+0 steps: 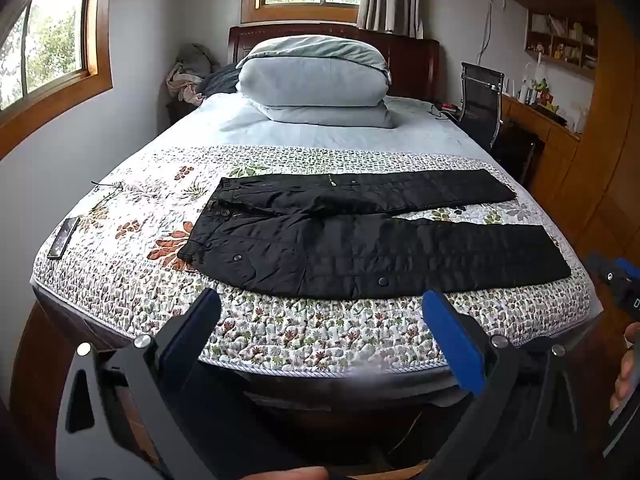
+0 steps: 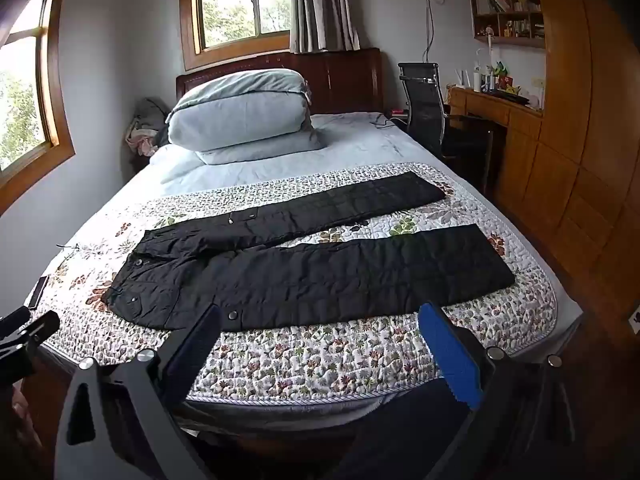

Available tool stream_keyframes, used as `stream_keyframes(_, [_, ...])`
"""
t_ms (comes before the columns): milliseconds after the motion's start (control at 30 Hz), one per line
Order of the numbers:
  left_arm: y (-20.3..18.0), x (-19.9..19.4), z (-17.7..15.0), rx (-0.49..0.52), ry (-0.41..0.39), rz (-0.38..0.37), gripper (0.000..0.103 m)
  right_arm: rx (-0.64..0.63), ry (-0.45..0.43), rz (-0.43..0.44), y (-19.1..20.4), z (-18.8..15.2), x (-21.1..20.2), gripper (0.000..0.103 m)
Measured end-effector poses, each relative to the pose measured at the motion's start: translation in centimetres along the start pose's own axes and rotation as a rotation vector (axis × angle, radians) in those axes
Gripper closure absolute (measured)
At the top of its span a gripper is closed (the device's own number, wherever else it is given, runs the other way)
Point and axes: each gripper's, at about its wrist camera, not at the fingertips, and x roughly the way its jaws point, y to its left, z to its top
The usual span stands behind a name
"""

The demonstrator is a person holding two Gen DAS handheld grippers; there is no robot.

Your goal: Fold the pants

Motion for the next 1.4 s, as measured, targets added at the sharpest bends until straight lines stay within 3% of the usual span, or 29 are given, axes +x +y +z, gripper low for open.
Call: stream_keyframes(1400, [0.1, -0.2, 0.3, 0.012, -0.014, 0.0, 0.003, -0.009, -0.017, -0.006, 0.1, 0.1, -0.4, 0.003])
